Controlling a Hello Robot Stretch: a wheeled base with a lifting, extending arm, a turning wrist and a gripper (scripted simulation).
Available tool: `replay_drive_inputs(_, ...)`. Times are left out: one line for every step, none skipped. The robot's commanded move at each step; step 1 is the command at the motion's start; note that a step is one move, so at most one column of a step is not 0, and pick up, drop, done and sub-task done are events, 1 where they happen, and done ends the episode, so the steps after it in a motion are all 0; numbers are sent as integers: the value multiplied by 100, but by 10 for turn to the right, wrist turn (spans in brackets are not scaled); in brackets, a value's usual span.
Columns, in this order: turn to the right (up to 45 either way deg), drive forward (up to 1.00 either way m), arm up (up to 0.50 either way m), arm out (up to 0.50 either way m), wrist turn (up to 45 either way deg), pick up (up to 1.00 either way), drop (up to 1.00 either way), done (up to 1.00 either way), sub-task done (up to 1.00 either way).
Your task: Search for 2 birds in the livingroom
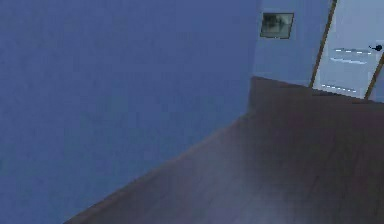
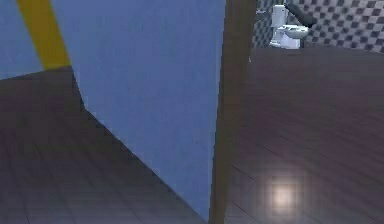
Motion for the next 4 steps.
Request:
replay_drive_inputs(-300,0,0,0,0,0,0,0,0)
replay_drive_inputs(0,45,0,0,0,0,0,0,0)
replay_drive_inputs(-450,0,0,0,0,0,0,0,0)
replay_drive_inputs(-360,0,0,0,0,0,0,0,0)
